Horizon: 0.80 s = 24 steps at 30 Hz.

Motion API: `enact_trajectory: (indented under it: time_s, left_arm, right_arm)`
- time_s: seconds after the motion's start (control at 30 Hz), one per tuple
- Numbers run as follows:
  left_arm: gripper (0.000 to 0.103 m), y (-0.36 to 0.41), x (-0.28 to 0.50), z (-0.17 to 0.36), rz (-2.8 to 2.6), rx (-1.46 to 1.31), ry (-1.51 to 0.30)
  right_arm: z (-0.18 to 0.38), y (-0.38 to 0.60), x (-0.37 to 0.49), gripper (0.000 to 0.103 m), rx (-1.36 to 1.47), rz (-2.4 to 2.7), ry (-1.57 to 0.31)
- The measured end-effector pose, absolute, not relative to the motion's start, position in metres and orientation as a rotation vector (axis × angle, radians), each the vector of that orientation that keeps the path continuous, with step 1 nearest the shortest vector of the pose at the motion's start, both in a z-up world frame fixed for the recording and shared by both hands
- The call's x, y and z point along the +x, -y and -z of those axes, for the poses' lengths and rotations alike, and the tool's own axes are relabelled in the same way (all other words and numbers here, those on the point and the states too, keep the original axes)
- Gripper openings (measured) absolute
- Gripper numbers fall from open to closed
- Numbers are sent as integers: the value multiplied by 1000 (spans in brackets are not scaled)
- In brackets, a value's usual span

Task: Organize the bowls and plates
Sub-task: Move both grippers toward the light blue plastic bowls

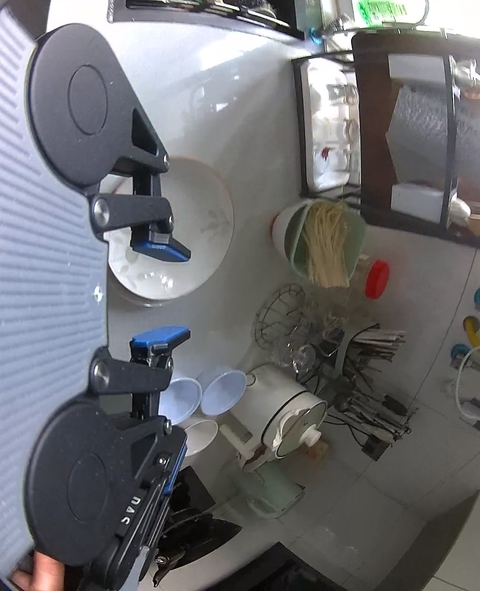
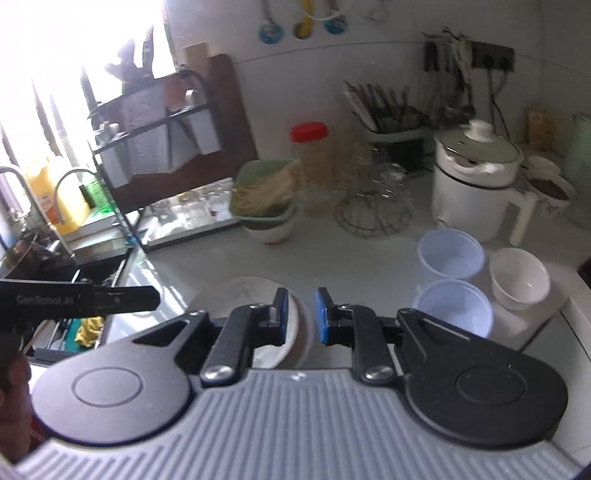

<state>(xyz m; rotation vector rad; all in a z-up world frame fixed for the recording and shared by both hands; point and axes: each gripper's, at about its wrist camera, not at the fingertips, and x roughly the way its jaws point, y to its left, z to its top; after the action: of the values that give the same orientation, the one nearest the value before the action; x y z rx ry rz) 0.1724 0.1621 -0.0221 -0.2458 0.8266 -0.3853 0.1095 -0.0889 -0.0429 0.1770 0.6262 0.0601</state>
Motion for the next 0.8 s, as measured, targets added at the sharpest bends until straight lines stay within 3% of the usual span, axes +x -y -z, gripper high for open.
enact_trajectory:
  time_s: [0.6, 0.8]
  left_arm:
    - [45, -10, 230, 61, 476, -201, -902]
    - [57, 36, 254, 100, 500, -168, -975]
  right_arm:
    - [64, 234, 138, 20, 213, 81, -638]
    - [97, 269, 155, 21, 234, 101, -697]
